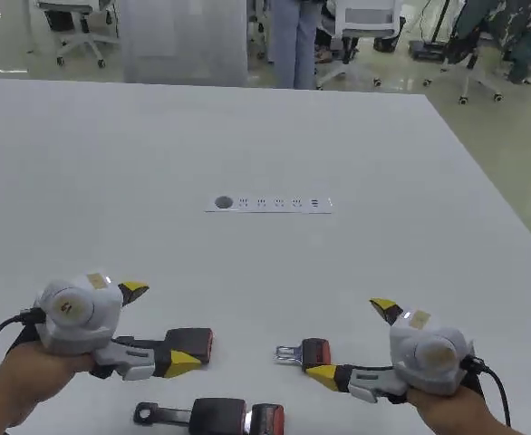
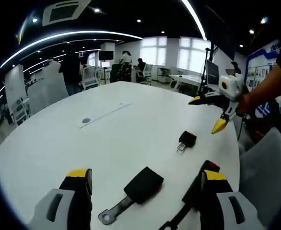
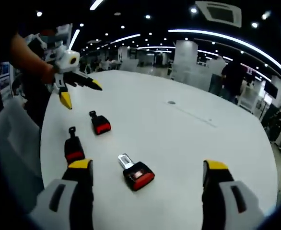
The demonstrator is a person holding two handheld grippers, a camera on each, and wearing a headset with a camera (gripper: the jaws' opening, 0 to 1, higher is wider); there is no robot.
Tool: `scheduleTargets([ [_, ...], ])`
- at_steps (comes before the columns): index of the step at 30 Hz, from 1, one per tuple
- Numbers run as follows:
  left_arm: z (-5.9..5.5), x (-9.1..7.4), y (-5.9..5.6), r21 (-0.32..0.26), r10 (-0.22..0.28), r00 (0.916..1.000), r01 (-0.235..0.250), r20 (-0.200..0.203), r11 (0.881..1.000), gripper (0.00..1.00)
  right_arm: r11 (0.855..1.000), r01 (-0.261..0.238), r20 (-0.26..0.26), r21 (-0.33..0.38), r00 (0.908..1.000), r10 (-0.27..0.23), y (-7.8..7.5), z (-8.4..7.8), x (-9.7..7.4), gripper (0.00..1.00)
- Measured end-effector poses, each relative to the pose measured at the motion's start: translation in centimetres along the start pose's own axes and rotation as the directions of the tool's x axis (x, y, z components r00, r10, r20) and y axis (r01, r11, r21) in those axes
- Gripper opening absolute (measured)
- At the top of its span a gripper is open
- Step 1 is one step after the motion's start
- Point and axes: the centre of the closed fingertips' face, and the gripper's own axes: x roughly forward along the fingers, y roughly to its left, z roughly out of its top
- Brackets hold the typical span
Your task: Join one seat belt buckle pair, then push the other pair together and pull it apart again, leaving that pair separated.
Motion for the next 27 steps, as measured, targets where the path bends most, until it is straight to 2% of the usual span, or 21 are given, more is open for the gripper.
scheduleTargets([
  [1,0.1,-0.4,-0.4,0.011,0.0,0.9998,0.0,0.019,1.0,0.96,1.0,-0.003,0.002,-0.011,1.0,0.003,0.3,0.1,-0.3,0.97],
  [2,-0.2,-1.0,-0.9,0.021,-0.002,0.9998,0.001,0.018,1.0,0.96,1.0,-0.006,0.008,-0.021,0.9999,0.007,0.8,0.2,-0.8,0.97],
  [6,-1.7,-2.8,-2.9,0.062,-0.032,0.9994,0.032,-0.012,0.998,0.98,0.998,-0.011,0.02,-0.063,0.9997,0.013,2.0,0.4,-2.2,0.98],
  [9,-2.3,-3.9,-3.7,0.075,-0.031,0.9994,0.032,-0.018,0.997,0.98,0.998,-0.012,0.026,-0.067,0.9996,0.013,2.7,0.4,-3.0,0.98],
  [18,-2.7,-6.8,-4.1,0.06,0.024,0.9989,-0.026,0.041,0.998,0.99,0.998,0.015,0.06,-0.055,0.9981,-0.011,4.4,0.6,-4.7,1.0],
  [21,-2.8,-7.7,-3.8,0.046,0.043,0.9972,-0.045,0.061,0.998,0.99,0.998,0.02,0.073,-0.056,0.9972,-0.016,5.1,0.6,-5.1,1.0],
  [27,-3.6,-9.1,-3.3,0.018,0.067,0.995,-0.068,0.075,0.998,1.0,0.998,0.019,0.073,-0.06,0.9972,-0.014,6.4,0.0,-5.8,1.0],
])
